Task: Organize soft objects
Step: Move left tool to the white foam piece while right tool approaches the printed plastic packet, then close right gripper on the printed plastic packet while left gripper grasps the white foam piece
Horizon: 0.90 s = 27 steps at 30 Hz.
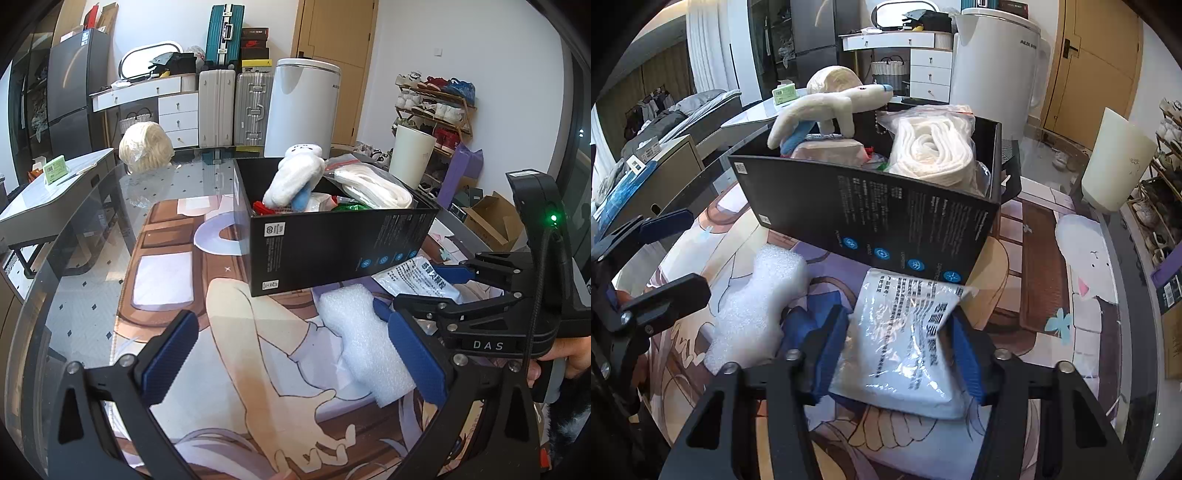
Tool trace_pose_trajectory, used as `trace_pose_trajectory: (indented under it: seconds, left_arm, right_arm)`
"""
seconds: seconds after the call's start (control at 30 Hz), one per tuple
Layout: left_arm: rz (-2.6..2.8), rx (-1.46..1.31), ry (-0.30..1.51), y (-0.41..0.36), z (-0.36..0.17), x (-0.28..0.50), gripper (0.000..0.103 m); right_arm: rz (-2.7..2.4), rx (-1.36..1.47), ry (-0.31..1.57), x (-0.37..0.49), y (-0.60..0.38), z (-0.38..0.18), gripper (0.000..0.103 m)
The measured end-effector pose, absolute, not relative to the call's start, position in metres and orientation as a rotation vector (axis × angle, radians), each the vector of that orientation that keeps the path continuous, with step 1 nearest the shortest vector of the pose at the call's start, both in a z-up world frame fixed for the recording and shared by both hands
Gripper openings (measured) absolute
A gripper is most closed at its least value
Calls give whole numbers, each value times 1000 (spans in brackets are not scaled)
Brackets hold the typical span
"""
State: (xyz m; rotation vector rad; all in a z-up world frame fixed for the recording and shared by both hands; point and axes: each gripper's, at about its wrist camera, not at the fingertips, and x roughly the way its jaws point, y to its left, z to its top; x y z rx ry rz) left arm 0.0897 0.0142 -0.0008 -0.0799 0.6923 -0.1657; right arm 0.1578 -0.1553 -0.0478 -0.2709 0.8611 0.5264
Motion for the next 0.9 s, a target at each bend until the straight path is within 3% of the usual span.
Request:
trace_pose_trajectory:
  seconds: [0.2, 0.9]
  left_arm:
    - [-163, -81, 703, 15, -2, 92, 103]
    - [-178, 28, 811, -32, -6, 102, 103]
  right_arm:
    - [538, -265, 850, 155, -159, -43, 33]
    - [643, -196, 754, 139, -175, -9, 32]
